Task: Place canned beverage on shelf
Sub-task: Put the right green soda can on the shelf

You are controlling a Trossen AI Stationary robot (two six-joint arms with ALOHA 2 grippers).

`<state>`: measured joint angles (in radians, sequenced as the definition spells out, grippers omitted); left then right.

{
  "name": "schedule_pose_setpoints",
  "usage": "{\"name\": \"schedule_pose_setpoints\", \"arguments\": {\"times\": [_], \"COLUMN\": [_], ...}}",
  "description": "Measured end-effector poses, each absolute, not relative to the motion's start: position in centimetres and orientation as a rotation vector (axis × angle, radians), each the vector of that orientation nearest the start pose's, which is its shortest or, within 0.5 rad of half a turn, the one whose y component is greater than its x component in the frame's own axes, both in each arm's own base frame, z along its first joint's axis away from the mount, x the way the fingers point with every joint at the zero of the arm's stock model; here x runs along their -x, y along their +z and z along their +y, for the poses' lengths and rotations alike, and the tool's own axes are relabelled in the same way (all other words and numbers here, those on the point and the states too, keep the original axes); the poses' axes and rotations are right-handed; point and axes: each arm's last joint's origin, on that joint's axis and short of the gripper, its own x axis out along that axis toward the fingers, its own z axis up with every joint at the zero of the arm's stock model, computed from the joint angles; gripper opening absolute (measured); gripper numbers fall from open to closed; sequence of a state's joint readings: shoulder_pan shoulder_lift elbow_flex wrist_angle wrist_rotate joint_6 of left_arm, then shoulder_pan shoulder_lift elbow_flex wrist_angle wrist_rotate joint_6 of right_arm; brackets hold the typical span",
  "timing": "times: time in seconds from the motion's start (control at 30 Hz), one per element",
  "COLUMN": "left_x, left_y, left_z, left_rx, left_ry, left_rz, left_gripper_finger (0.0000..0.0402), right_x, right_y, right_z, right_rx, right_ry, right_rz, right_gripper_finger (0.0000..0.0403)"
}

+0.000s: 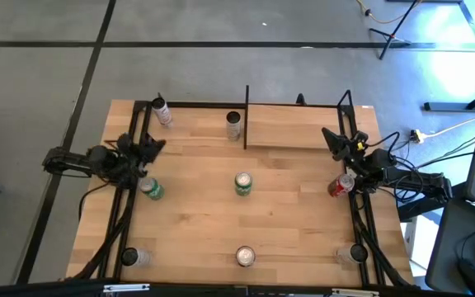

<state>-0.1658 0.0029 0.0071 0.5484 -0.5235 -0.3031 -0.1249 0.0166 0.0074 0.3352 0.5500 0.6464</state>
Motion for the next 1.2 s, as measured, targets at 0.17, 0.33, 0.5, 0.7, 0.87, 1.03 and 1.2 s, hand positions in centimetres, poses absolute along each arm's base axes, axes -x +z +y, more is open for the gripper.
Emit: {"name": "schedule_pose_setpoints", "arguments": {"times": [0.17,0.33,0.5,0.7,0.87,1.03,1.2], "left_x": [-7.6,-8.0,-10.0,-14.6,-18.7,-21.3,-23.6], "left_y": [22.3,24.4,27.4,30.2,31.7,32.4,33.8], "left_z": [0.4,0.6,0.5,0.4,0.4,1.0,1.2], "left_rx": [0.549,0.544,0.491,0.45,0.438,0.394,0.369], "left_ry": [0.342,0.385,0.406,0.452,0.478,0.543,0.481], "left_rz": [-0.659,-0.648,-0.575,-0.474,-0.421,-0.387,-0.377], "left_gripper_finger": [0.0,0.0,0.0,0.0,0.0,0.0,0.0003], "right_x": [-8.7,-8.9,-9.1,-9.1,-9.2,-9.3,-9.4], "right_y": [19.5,19.1,18.7,18.6,18.4,18.3,18.2], "right_z": [-2.6,-2.4,-2.4,-2.4,-2.3,-2.2,-2.1], "right_rx": [-0.684,-0.671,-0.662,-0.655,-0.648,-0.632,-0.628], "right_ry": [-0.517,-0.479,-0.47,-0.469,-0.45,-0.429,-0.369], "right_rz": [-0.523,-0.46,-0.398,-0.389,-0.357,-0.333,-0.302], "right_gripper_finger": [0.004,0.004,0.004,0.004,0.004,0.004,0.004]}}
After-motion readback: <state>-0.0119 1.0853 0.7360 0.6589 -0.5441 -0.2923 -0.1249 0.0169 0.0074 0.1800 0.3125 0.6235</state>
